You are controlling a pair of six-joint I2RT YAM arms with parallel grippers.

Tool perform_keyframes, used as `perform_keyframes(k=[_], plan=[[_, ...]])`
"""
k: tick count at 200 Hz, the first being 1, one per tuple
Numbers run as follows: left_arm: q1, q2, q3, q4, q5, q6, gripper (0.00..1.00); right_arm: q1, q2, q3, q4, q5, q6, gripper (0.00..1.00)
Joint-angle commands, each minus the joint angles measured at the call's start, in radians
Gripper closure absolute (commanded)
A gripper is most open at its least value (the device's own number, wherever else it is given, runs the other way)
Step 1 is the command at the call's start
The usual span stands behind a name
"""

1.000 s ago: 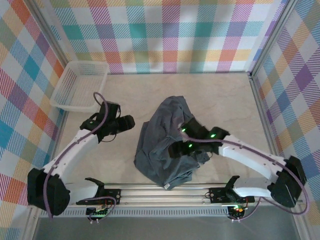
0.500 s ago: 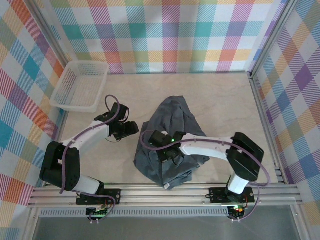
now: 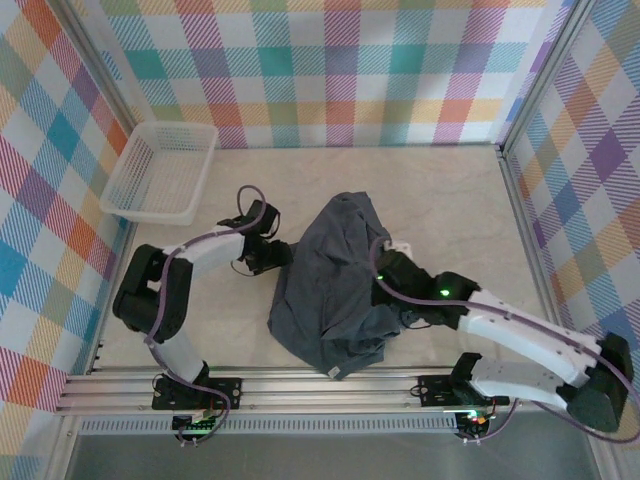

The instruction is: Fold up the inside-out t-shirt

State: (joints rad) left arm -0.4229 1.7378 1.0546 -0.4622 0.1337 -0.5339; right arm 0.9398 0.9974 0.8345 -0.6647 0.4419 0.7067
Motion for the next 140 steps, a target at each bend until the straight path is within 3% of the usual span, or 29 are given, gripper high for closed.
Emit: perform_keyframes(k=[1,24,37,62,85,107,140], plan=[[-0.029,0.059,0.031,-0.006,-0.007,-0.016,0.54,-0.044,-0.077,-0.003,0.001,0.044,0.051,1.00],[-0.031,0.089,0.012,0.025,-0.005,-0.057,0.79,-0.080,-0.099,0.033,-0.006,0.035,0.030,1.00],[-0.031,0.075,0.018,0.027,-0.005,-0.062,1.00,-0.091,-0.094,0.071,-0.017,0.039,0.014,1.00],[-0.020,-0.040,0.079,-0.029,-0.008,-0.055,1.00,-0.143,-0.093,0.169,-0.035,0.046,-0.009,1.00],[0.037,-0.216,0.243,-0.163,-0.013,-0.031,1.00,-0.245,-0.093,0.316,-0.062,0.082,-0.068,1.00],[0.097,-0.360,0.459,-0.305,-0.121,0.036,1.00,-0.371,-0.088,0.491,-0.068,0.158,-0.173,1.00],[0.159,-0.478,0.675,-0.413,-0.230,0.104,1.00,-0.485,-0.104,0.608,0.048,0.223,-0.296,1.00]])
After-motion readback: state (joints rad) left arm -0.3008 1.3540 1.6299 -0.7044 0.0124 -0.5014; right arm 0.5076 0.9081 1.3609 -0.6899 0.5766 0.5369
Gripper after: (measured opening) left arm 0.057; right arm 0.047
